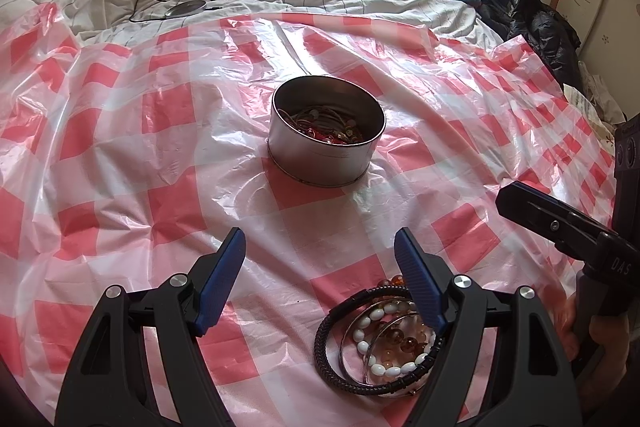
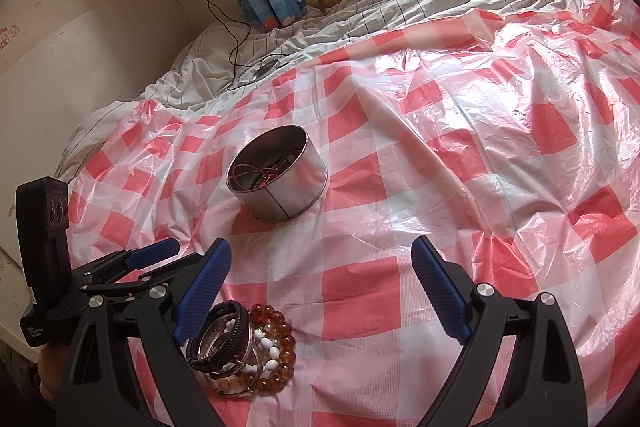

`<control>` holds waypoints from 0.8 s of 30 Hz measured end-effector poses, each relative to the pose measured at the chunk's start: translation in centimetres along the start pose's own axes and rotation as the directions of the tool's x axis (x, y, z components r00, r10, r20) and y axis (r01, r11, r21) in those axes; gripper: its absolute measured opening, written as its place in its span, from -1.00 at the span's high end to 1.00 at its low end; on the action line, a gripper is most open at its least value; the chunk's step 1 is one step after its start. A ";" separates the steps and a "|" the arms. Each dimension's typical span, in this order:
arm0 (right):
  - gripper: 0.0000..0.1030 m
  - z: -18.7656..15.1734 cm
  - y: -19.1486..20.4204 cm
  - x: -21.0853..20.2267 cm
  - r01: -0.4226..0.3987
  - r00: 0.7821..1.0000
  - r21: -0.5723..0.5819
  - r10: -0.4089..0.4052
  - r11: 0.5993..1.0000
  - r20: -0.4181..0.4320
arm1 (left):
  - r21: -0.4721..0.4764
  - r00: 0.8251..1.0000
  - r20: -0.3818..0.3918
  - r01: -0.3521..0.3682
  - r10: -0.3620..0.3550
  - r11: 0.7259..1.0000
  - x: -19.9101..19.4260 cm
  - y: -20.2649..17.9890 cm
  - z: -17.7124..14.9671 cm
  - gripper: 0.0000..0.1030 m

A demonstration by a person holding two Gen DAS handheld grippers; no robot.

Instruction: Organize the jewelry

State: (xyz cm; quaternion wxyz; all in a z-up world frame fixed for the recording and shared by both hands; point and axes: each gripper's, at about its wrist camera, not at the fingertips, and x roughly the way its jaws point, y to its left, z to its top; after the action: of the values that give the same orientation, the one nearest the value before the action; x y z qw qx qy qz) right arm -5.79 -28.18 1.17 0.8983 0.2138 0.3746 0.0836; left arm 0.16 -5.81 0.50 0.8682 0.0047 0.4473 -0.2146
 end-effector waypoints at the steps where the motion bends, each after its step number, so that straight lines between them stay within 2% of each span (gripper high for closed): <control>1: -0.71 0.0 0.0 0.0 0.000 1.000 0.000 0.000 1.000 0.001 | -0.001 1.000 0.000 0.000 0.000 1.000 -0.1 0.0 0.0 -0.42; 24: -0.73 0.0 0.0 0.0 0.003 1.000 -0.001 -0.003 1.000 0.000 | 0.000 1.000 0.000 0.005 -0.005 1.000 -0.1 0.1 0.0 -0.42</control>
State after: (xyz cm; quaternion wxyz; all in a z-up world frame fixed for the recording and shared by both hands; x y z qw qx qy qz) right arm -5.81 -28.15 1.16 0.8986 0.2127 0.3748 0.0826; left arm 0.10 -5.68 0.57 0.8676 0.0037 0.4473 -0.2170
